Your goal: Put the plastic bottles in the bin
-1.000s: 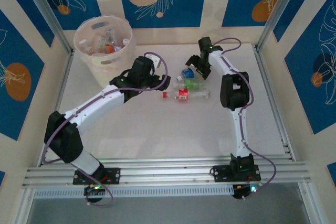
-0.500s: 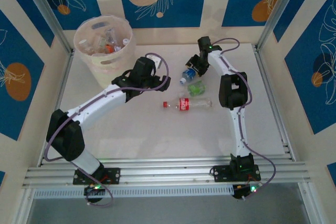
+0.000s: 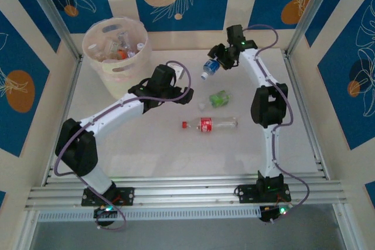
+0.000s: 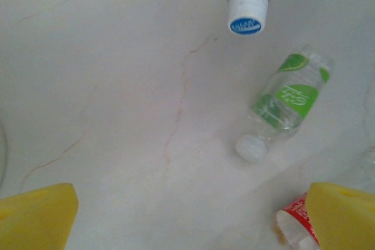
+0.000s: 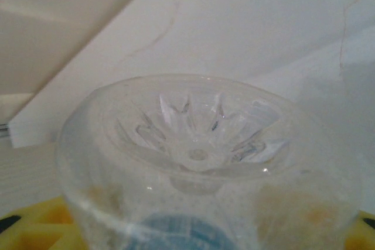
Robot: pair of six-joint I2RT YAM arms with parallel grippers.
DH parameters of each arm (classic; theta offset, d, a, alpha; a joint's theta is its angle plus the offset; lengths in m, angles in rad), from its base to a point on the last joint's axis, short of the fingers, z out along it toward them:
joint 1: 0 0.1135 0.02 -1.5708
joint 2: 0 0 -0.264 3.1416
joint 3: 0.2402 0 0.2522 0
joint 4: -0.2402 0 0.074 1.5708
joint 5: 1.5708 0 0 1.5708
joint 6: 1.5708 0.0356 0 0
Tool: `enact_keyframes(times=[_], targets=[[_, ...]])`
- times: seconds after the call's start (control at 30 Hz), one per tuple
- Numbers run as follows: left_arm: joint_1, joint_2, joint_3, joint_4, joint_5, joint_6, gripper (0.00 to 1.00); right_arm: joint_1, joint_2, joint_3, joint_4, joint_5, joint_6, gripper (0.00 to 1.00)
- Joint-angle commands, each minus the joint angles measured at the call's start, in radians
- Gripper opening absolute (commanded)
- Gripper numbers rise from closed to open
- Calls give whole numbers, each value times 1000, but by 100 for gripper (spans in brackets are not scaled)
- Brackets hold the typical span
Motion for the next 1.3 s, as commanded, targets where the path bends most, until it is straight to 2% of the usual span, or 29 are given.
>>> enact_keyframes(times=[0.0, 0.13, 0.27, 0.43, 0.6, 0.77, 1.0, 1.27], targets=[[-9, -52, -27, 16, 96, 35, 99, 6, -140, -114, 15, -10, -41, 58], [-17, -100, -68, 11, 107, 54, 100, 11, -327, -361, 73, 1, -37, 57], [-18, -121, -97, 13, 83, 37, 99, 48, -571, -681, 144, 41, -21, 57], [-18, -120, -92, 18, 71, 19, 100, 134, -851, -1008, 119, 147, 22, 57], [-17, -129, -83, 10, 62, 12, 99, 252, -1027, -1211, 99, 283, 55, 58], [-18, -147, -84, 0, 47, 10, 100, 305, -1092, -1349, 180, 368, 71, 58], [-18, -176, -104, -10, 15, 4, 100, 383, -1067, -1419, 267, 507, 63, 59], [-18, -176, -105, -12, 17, 6, 99, 402, -1053, -1436, 274, 549, 76, 59]])
